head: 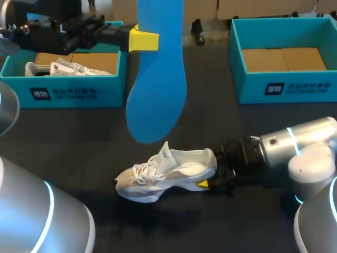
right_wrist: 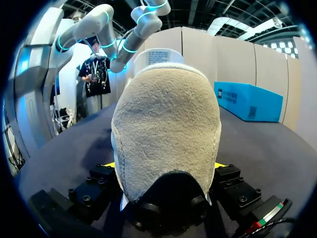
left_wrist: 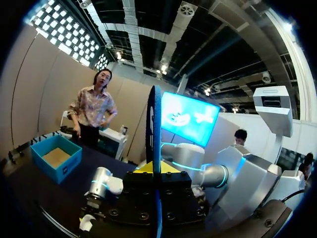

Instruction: Take the shoe out of the shoebox, open the shoe tongue, remove and reinsert the insole, then place the shoe into the shoebox

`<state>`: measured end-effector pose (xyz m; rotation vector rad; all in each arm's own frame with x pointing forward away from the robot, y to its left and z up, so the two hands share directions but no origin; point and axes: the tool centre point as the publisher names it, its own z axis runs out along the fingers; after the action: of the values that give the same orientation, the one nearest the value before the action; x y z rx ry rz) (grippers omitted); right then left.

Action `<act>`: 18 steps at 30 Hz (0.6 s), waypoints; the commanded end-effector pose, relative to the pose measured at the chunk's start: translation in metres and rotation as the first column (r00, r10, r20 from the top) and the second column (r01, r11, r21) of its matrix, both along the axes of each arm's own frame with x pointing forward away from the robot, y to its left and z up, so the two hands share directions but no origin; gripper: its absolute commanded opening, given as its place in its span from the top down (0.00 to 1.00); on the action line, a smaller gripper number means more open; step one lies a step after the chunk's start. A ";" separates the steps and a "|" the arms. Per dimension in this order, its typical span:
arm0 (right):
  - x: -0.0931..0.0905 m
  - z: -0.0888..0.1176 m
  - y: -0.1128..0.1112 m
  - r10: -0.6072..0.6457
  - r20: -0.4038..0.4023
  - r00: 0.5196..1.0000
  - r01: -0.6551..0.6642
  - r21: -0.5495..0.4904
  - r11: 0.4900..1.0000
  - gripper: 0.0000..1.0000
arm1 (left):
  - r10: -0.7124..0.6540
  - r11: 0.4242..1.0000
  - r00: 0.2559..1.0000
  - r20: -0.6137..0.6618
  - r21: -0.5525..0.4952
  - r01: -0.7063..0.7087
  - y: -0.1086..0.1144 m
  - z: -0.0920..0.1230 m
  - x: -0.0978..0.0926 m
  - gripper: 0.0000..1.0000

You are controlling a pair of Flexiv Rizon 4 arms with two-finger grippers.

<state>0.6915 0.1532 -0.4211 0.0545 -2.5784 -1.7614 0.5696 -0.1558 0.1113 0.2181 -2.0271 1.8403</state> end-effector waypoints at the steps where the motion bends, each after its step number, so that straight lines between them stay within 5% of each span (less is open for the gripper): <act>1: -0.001 0.000 0.002 -0.001 0.000 1.000 0.001 -0.003 1.000 1.00 | 0.002 1.000 1.000 0.001 0.003 -0.002 0.003 0.001 -0.002 1.00; 10: -0.002 0.000 0.001 -0.001 0.003 1.000 0.001 -0.005 1.000 1.00 | 0.002 1.000 1.000 0.001 0.003 -0.002 0.003 0.001 -0.002 1.00; 11: -0.003 0.001 0.001 -0.001 0.003 1.000 0.001 -0.007 1.000 0.78 | 0.002 1.000 1.000 0.001 0.003 -0.002 0.003 0.001 -0.002 1.00; 12: -0.006 0.003 0.001 -0.003 0.007 1.000 0.003 -0.015 1.000 0.00 | 0.002 1.000 1.000 0.001 0.003 -0.002 0.003 0.001 -0.002 1.00; 18: -0.020 0.009 -0.008 -0.016 0.028 0.999 0.017 -0.044 0.999 0.00 | 0.002 1.000 1.000 0.001 0.003 -0.002 0.003 0.001 -0.002 1.00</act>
<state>0.6842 0.1512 -0.4206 0.0717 -2.6177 -1.7350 0.5678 -0.1528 0.1115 0.2197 -2.0271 1.8429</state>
